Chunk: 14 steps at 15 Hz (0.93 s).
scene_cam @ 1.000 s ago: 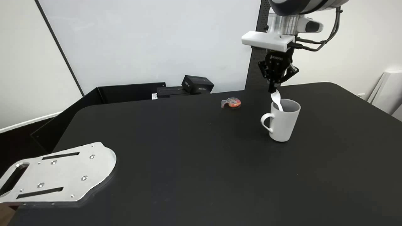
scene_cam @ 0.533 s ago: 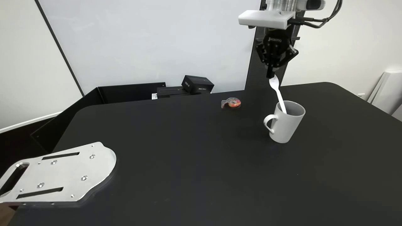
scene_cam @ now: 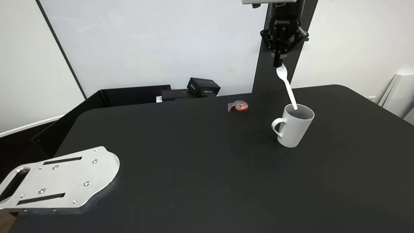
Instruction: Remove the white spoon from the grey mug cup
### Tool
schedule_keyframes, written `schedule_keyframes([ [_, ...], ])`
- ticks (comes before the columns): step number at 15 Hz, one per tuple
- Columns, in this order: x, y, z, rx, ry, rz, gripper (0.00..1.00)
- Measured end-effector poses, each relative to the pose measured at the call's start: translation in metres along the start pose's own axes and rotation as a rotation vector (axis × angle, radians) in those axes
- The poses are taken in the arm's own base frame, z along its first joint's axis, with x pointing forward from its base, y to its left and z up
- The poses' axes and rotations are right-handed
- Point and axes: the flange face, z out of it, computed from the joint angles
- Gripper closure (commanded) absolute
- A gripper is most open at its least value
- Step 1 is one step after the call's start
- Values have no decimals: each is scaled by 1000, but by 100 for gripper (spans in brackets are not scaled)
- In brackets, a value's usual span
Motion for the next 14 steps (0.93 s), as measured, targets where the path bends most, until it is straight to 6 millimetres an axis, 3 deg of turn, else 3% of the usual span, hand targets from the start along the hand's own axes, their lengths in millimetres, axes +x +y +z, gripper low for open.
schedule_keyframes([
  [5, -35, -4, 21, -57, -10, -46, 99],
  [10, -73, -2, 58, -125, -51, -50, 99],
  [14, -88, 9, 97, -192, -94, -49, 99],
])
